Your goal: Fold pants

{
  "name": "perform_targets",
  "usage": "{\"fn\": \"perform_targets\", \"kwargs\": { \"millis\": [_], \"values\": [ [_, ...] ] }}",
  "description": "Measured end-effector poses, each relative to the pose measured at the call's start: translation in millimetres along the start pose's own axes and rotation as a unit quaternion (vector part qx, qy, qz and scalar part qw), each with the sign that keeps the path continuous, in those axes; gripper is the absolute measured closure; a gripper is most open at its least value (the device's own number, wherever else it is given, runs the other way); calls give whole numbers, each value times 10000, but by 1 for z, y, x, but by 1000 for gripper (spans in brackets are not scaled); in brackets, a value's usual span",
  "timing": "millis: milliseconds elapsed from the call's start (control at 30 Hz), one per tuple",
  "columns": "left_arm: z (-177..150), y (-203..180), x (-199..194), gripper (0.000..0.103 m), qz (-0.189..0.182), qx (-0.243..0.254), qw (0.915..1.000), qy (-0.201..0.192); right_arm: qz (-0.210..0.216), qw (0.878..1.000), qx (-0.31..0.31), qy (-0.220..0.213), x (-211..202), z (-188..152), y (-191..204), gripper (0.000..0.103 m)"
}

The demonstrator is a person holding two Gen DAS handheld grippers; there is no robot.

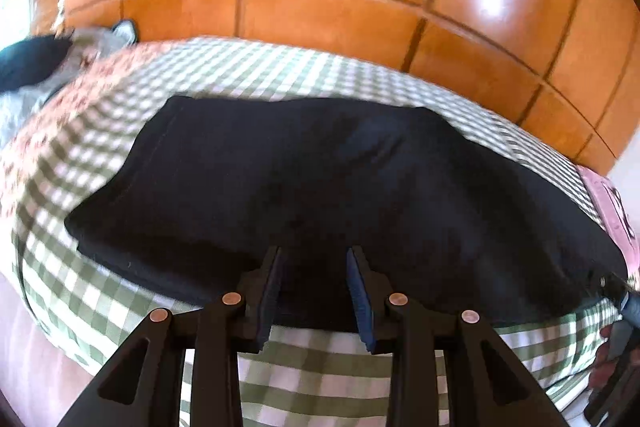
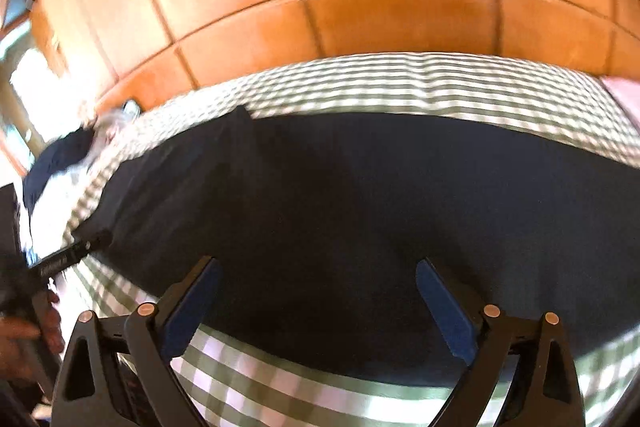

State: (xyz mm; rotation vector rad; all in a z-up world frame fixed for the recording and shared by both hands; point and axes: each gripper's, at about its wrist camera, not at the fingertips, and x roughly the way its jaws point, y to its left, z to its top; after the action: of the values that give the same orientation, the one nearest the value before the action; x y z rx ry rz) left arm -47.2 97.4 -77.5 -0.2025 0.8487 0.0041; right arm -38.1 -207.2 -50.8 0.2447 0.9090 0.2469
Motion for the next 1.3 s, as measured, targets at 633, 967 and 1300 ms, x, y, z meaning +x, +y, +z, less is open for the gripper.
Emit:
{"fn": "perform_targets", "kwargs": {
  "millis": [633,967,1300],
  "values": [
    [38,-110,40,70,-963,1104,9888,298,-809,9904,1119,50,-23,10,-91,65],
    [78,-128,101,79,-593,1041,9909,608,-1480,9759,1601,-44,-29,17,-134,65],
    [49,-129,113,79,-309,1537,9860,566,-1311,9425,2981,-751,-95,-17,-214,65]
  ]
}}
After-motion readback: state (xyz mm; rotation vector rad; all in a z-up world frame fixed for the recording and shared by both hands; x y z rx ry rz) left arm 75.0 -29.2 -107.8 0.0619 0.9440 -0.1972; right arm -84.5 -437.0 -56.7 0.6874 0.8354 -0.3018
